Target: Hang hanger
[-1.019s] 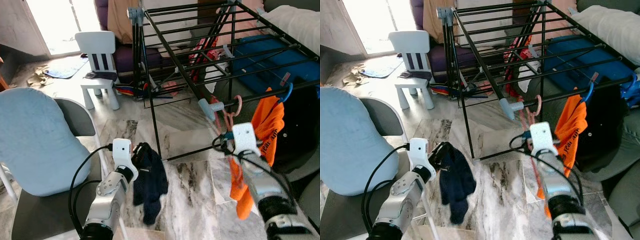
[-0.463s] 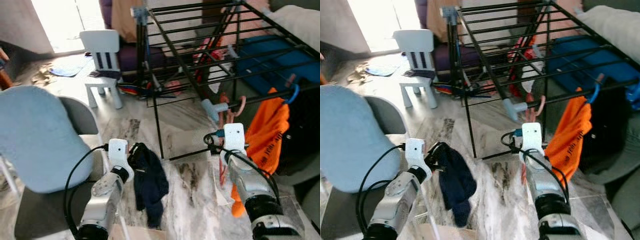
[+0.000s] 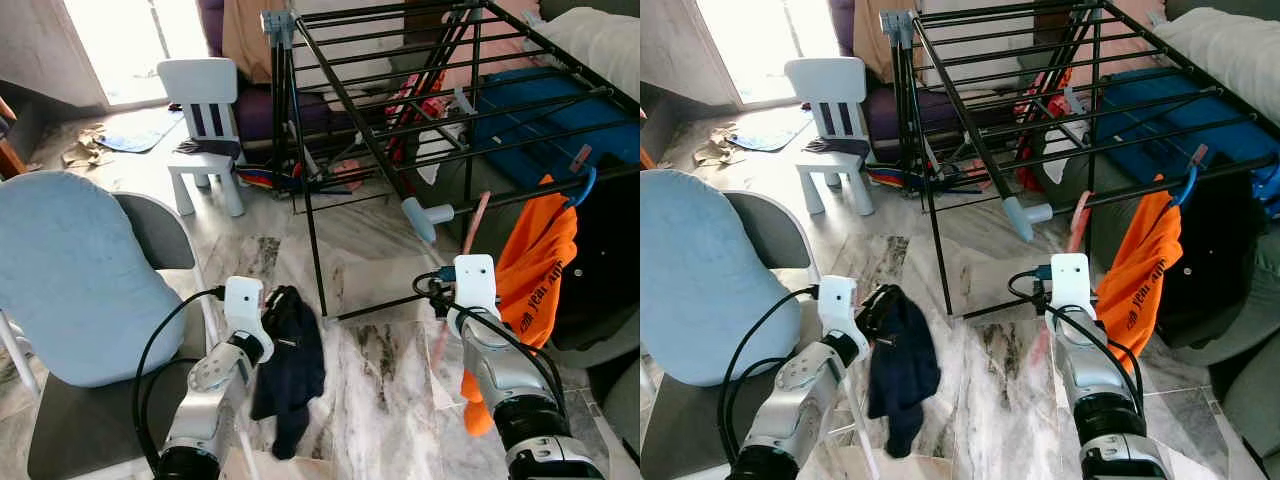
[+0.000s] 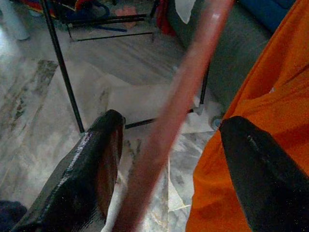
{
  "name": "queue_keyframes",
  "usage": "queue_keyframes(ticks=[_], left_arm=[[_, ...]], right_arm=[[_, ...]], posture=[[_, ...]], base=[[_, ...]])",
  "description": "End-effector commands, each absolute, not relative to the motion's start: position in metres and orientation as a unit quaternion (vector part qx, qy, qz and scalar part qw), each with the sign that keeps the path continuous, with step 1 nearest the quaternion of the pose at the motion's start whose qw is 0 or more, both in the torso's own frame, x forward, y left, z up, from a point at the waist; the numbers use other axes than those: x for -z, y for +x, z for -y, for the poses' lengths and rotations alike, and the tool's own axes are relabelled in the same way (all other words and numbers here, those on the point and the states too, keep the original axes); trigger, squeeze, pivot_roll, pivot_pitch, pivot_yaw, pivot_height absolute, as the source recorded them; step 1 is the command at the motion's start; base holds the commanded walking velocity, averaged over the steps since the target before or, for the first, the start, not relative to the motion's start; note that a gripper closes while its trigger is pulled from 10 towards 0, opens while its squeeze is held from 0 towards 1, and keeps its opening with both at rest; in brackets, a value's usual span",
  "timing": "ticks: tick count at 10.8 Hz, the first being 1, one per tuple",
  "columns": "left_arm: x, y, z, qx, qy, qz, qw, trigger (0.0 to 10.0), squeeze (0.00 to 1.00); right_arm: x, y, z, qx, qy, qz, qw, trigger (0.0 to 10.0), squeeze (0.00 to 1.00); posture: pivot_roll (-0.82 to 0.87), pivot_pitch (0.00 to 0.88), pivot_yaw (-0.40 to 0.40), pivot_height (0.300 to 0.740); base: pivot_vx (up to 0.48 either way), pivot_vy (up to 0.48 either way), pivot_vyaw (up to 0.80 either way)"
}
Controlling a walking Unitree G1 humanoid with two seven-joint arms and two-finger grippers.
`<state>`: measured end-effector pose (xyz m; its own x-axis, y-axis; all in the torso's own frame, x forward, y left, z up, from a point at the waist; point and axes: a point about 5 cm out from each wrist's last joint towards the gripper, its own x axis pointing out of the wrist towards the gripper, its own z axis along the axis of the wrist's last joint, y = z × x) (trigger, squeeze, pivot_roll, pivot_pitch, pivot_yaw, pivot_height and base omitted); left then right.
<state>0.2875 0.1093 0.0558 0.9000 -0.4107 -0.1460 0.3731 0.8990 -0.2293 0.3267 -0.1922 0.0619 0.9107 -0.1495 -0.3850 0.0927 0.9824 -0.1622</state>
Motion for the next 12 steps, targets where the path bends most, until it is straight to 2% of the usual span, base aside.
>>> queue_keyframes(ticks=[1, 12], left_arm=[[-0.0597, 0.2901, -0.1094, 0.205, -0.092, -0.087, 0.970, 10.0, 0.00], [-0.0540, 0.2874, -0.1031, 0.212, -0.089, -0.102, 0.968, 10.0, 0.00]], right_arm=[[-0.0679, 0.3304, 0.1900, 0.065, -0.069, -0.198, 0.976, 0.0, 0.00], [-0.0669, 0.3284, 0.1950, 0.060, -0.084, -0.211, 0.972, 0.0, 0.00]], posture=[[-0.18, 0.000, 0.052, 0.740], [-0.19, 0.000, 0.048, 0.740]], base=[[0.000, 0.000, 0.00], [0.000, 0.000, 0.00]])
